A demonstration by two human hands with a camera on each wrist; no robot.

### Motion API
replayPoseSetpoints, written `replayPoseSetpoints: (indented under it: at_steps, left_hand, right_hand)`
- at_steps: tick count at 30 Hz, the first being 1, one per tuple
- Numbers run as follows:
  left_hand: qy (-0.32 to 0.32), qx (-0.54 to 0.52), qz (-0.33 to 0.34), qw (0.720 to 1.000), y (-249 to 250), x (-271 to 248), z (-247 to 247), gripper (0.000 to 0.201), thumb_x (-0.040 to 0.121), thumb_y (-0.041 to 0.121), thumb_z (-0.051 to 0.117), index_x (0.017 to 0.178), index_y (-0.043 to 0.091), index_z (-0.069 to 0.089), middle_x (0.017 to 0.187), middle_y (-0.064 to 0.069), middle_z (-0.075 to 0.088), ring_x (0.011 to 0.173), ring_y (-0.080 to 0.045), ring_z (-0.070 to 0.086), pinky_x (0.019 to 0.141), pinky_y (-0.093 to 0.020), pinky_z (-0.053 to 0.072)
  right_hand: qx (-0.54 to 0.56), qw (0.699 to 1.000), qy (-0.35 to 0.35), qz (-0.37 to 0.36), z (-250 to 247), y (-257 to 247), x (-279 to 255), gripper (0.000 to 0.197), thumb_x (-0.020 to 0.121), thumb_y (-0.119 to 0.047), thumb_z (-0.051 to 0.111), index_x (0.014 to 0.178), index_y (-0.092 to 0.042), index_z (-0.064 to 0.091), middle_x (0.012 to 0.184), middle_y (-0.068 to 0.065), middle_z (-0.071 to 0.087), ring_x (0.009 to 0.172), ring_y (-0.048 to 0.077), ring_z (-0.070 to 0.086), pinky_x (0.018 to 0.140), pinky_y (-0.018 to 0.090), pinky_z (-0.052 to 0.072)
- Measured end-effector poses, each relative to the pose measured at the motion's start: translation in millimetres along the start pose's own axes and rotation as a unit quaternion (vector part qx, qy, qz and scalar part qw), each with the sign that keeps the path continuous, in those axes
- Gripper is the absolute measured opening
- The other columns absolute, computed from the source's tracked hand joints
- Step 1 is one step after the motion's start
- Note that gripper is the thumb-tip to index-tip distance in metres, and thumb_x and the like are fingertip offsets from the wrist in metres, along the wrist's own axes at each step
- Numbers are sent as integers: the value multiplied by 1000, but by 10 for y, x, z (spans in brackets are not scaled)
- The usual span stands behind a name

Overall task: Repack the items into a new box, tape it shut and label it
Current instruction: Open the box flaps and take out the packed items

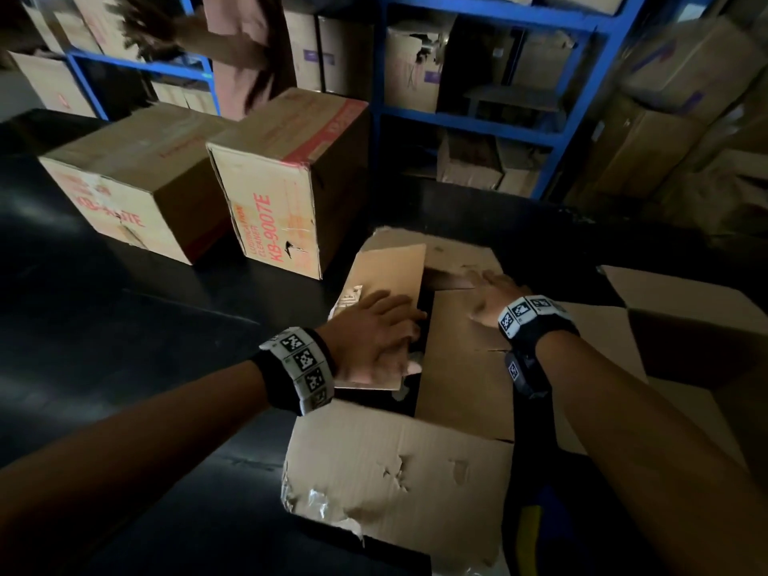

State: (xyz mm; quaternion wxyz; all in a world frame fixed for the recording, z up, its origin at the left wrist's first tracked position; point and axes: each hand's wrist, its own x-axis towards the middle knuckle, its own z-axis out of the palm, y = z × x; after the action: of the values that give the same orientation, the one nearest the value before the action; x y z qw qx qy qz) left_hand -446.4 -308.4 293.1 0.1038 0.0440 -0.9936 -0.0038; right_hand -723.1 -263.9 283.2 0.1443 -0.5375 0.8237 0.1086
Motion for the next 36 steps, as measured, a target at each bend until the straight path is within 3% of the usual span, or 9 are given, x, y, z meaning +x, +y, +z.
replayPoseSetpoints:
  at_steps: [5,9,14,19,23,26,30,32,36]
  left_hand:
    - [9,0,-68,998,-129,-184,-443,50,86,56,36,115,23,57,144,-1,44,137,-27,32,110,-47,30]
    - [11,21,-77,997,-291,-388,-812,50,78,47,37,102,17,69,134,-9,55,129,-30,44,105,-46,36]
    - [-9,98,-171,980,-530,-698,-980,61,79,55,25,108,22,68,126,-3,62,129,-29,45,105,-47,37]
    - [-189,185,-258,929,-454,-933,-705,93,66,62,-9,129,31,52,141,3,46,142,-26,20,115,-53,6]
    - [-208,149,-252,933,-352,-1040,-275,94,65,85,0,138,37,36,150,0,32,138,-27,28,110,-54,21]
    - [-246,50,-253,934,-220,-970,-70,118,46,94,0,146,33,10,158,-4,7,144,-29,8,112,-58,13]
    - [-228,9,-266,937,-93,-877,33,122,38,96,0,145,40,10,159,0,-3,146,-26,-3,112,-62,5]
    - [-216,-15,-277,936,-93,-882,71,122,36,98,3,145,43,11,159,2,-5,146,-25,-5,112,-60,6]
    - [-175,-37,-282,943,-99,-919,120,116,41,97,12,144,43,15,159,1,-4,146,-22,-3,114,-55,11]
  right_hand:
    - [-23,999,-5,-24,10,-199,-147,77,89,-46,54,150,-35,9,160,10,14,145,33,20,115,49,25]
    - [-35,994,-60,-86,129,-528,-370,64,90,-42,52,148,-36,26,157,1,28,141,28,32,113,41,32]
    - [-128,971,-162,-123,421,-863,-590,47,80,-34,46,126,-28,56,149,7,38,137,31,34,110,50,32]
    - [-96,977,-102,-158,266,-872,-781,39,91,-52,42,122,-33,58,157,-3,27,145,25,17,114,50,19]
    - [2,989,-18,-149,-82,-840,-1096,41,83,-68,47,89,-30,60,154,-8,30,140,19,27,108,41,29]
    - [17,988,58,-142,-312,-744,-1364,38,79,-60,56,87,-23,55,138,-1,47,125,23,45,96,34,39]
    - [-51,979,137,-141,-506,-580,-1683,14,76,-36,58,76,-22,56,107,-5,57,113,17,47,89,32,38]
    - [-69,982,142,-107,-552,-435,-1780,10,80,-25,55,82,-23,64,108,-5,60,115,15,46,94,33,40]
    - [5,992,121,-19,-523,-92,-1838,37,86,-18,51,119,-32,62,135,-2,51,133,20,38,106,40,39]
